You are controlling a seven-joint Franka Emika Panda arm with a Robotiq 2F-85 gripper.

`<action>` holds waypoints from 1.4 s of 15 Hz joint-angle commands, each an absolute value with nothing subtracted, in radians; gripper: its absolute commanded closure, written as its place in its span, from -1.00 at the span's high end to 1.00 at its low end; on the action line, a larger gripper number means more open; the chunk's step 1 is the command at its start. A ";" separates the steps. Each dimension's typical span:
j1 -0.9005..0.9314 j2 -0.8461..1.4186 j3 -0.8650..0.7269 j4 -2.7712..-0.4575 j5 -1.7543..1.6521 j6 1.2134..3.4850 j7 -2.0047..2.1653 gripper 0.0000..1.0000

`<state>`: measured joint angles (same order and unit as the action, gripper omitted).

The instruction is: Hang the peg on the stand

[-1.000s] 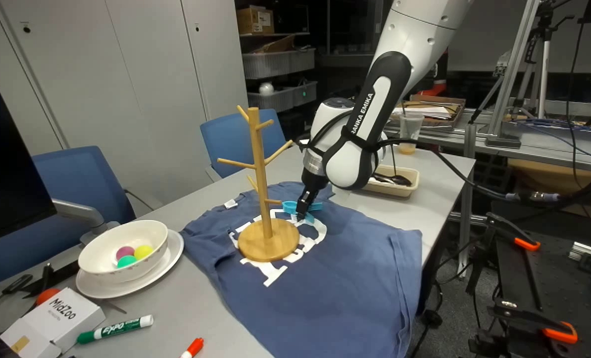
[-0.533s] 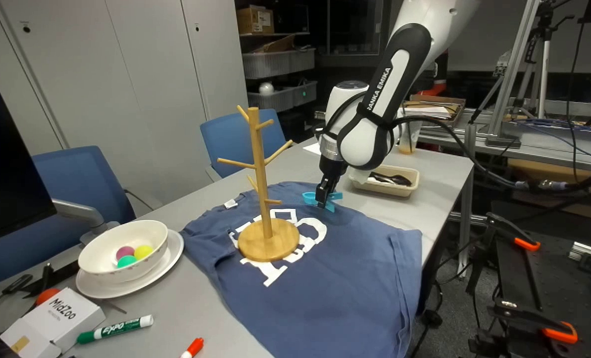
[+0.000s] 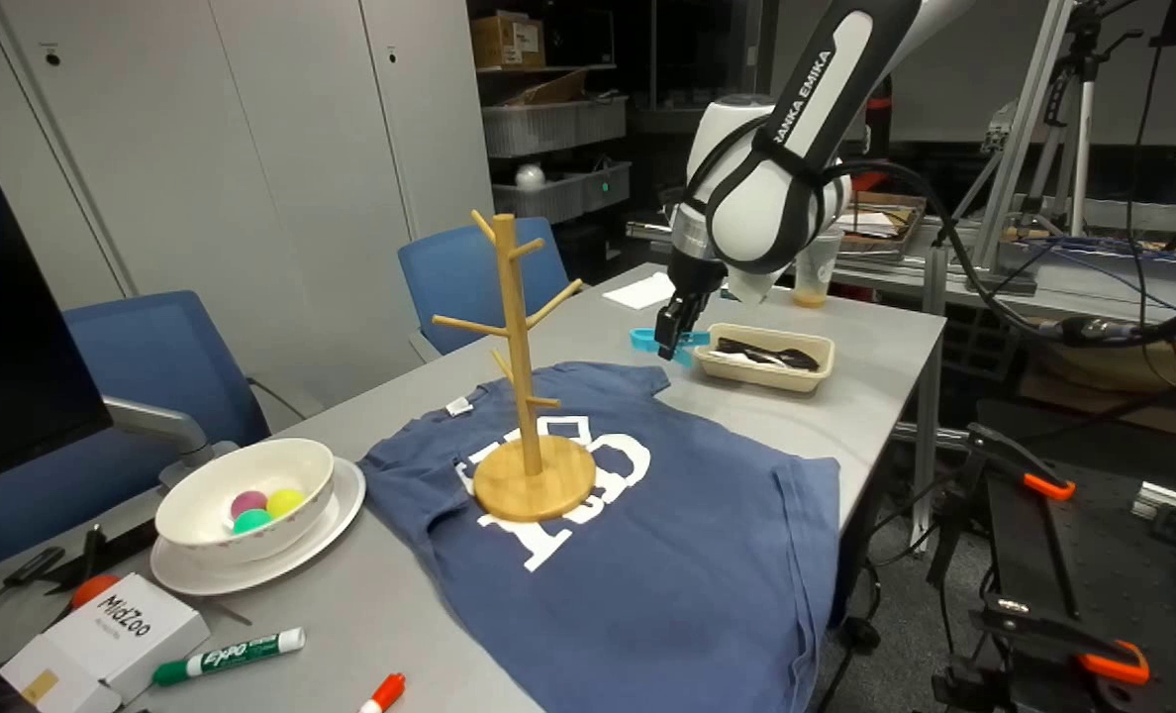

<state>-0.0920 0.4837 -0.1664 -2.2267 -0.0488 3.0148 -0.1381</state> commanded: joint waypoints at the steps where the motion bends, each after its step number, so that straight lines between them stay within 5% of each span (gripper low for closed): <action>1: -0.116 0.333 -0.153 -2.337 -0.064 3.043 -0.133 -0.34; 7: -0.157 0.174 -0.084 -2.445 0.010 3.116 -0.179 -0.34; 13: -0.370 0.124 0.286 -2.461 0.350 3.147 -0.321 -0.34; 21: -0.530 0.136 0.484 -2.427 0.578 3.182 -0.478 -0.34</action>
<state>-0.4604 0.1394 0.4112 -2.4386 0.5005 3.1614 -0.4048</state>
